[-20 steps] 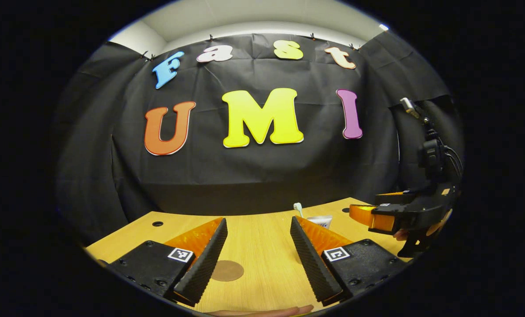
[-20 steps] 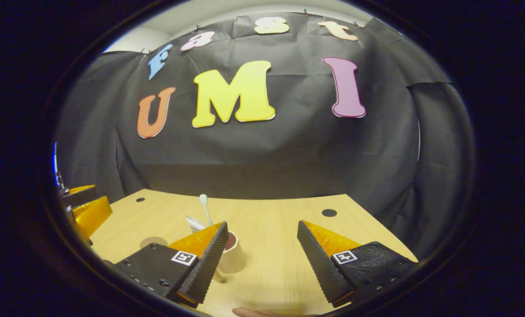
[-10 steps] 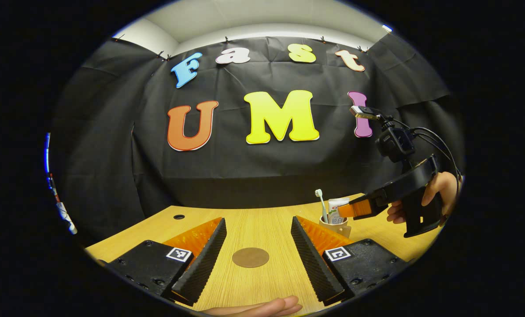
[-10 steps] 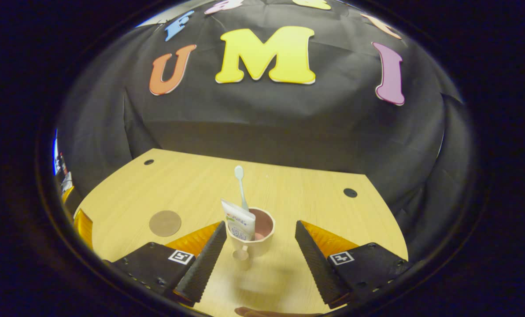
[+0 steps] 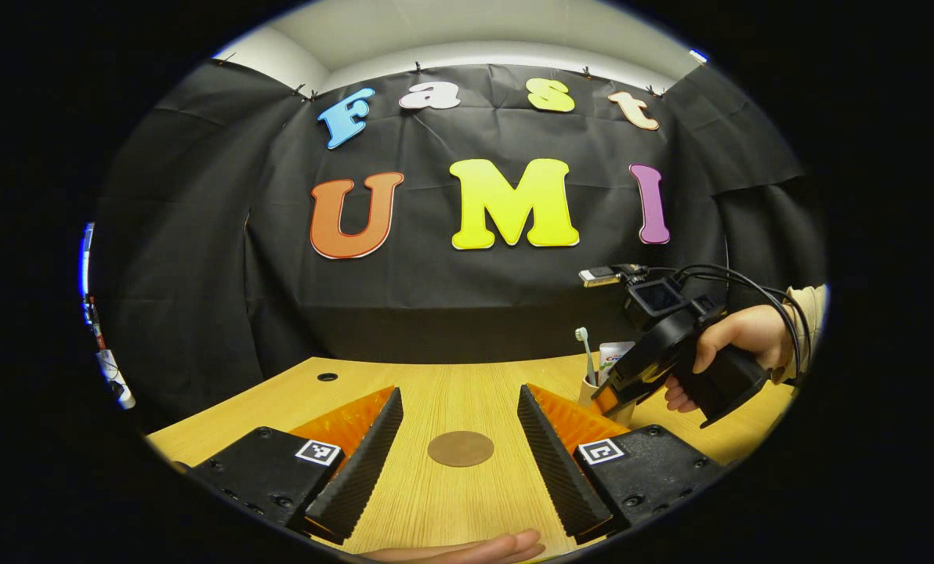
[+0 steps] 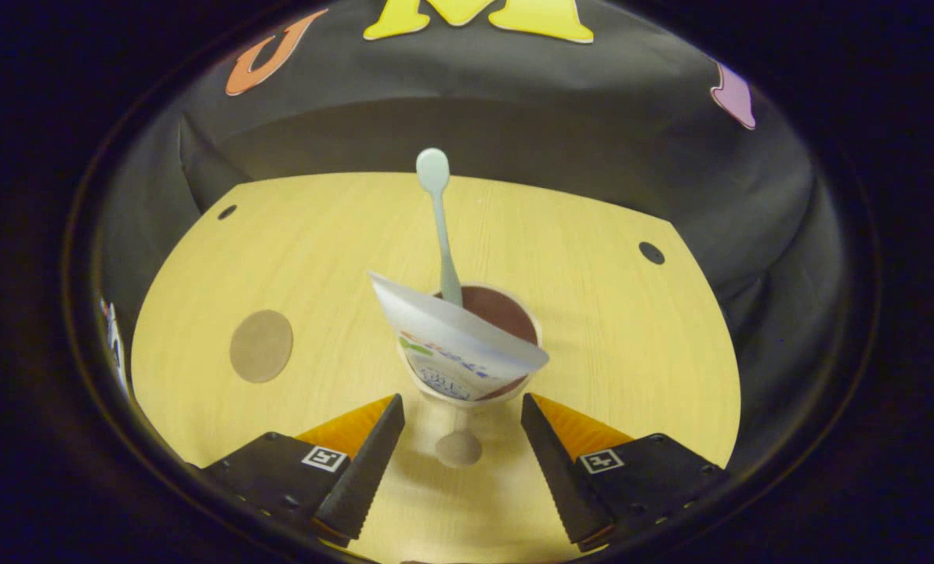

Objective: Put the toothbrush and toothpaste on the desktop into the cup, then pick up the cup and place it on the coaster on the desktop.

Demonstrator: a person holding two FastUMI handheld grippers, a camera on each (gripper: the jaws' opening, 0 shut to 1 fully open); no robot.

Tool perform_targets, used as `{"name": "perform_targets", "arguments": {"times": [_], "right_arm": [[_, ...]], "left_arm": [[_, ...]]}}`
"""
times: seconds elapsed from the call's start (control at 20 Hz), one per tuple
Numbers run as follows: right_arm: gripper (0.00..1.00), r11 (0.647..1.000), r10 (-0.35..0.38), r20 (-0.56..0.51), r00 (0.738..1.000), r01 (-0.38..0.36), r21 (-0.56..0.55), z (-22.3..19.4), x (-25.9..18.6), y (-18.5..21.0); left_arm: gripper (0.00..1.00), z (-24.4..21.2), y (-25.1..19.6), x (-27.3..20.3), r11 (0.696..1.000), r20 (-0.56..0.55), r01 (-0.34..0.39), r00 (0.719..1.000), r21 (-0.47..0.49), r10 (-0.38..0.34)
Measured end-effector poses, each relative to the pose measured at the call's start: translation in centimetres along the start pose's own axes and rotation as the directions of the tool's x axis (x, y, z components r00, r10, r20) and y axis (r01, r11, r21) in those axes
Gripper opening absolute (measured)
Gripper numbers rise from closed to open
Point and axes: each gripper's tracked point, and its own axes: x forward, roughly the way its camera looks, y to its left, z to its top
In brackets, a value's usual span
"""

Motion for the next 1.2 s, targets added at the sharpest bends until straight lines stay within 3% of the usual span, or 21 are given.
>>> {"name": "perform_targets", "arguments": {"times": [0.25, 0.45, 0.55, 0.7, 1.0, 1.2], "right_arm": [[0.84, 1.000, 0.008, -0.111, 0.994, -0.007, 0.008, -1.8, 1.5, 0.7], [0.70, 0.999, 0.033, -0.135, 0.990, -0.031, 0.016, -2.3, 2.2, 1.3], [0.47, 0.999, 0.030, -0.138, 0.990, -0.025, 0.039, -2.3, 2.3, 1.1], [0.26, 0.997, 0.052, -0.139, 0.989, -0.045, 0.055, -2.4, 2.3, 1.1], [0.20, 0.994, 0.099, -0.132, 0.986, -0.091, 0.066, -2.4, 2.2, 0.8], [0.17, 0.995, 0.089, -0.101, 0.991, -0.083, 0.059, -2.2, 2.0, 0.1]], "left_arm": [[0.94, -0.7, 0.4, 0.5, 1.000, -0.018, -0.003, 1.000, -0.021, 0.003], [0.94, -1.6, 0.6, 0.6, 1.000, -0.035, -0.002, 0.999, -0.025, 0.001], [0.94, -1.8, 0.8, 0.6, 1.000, -0.039, -0.004, 0.999, -0.025, 0.003], [0.94, -2.0, 0.7, 0.6, 1.000, -0.045, -0.003, 0.999, -0.027, 0.001], [0.94, -2.3, 1.0, 0.5, 1.000, -0.053, -0.007, 0.999, -0.026, 0.006], [0.94, -2.4, 1.3, 0.2, 1.000, -0.048, -0.012, 0.999, -0.018, 0.011]]}}
